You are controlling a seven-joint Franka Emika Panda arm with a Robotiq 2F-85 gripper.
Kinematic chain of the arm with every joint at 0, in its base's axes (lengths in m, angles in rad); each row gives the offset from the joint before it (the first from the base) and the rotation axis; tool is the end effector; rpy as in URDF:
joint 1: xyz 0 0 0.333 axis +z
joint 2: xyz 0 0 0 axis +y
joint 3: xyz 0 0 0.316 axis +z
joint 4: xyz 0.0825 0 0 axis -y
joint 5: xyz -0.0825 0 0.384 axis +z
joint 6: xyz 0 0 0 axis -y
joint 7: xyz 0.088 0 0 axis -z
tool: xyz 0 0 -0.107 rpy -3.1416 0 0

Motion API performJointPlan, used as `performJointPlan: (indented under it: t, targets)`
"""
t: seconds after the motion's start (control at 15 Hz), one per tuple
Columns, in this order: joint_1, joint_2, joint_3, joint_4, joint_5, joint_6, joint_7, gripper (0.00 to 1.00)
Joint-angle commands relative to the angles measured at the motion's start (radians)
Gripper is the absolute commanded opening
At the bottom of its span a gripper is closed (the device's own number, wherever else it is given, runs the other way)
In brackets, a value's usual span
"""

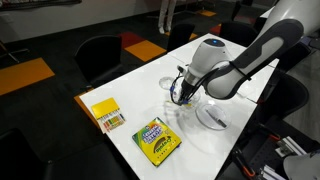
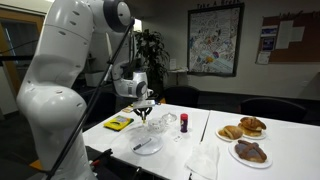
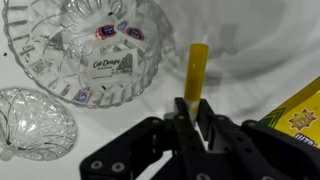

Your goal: Move the yellow marker to the left

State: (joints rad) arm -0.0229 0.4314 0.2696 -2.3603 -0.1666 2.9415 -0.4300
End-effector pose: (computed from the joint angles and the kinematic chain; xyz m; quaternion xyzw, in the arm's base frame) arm 0.5013 0.1436 0.1695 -0.9163 -0.3898 -0.0886 0.0232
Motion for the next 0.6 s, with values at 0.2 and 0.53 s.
performJointPlan:
  t: [0.2,0.53]
  targets:
    - [-0.009,0.152,0.012,0.123,-0.019,0.026,-0.048,0.04]
    - [0.011,0.153,-0.009,0.144,-0.053,0.015,-0.038,0.62]
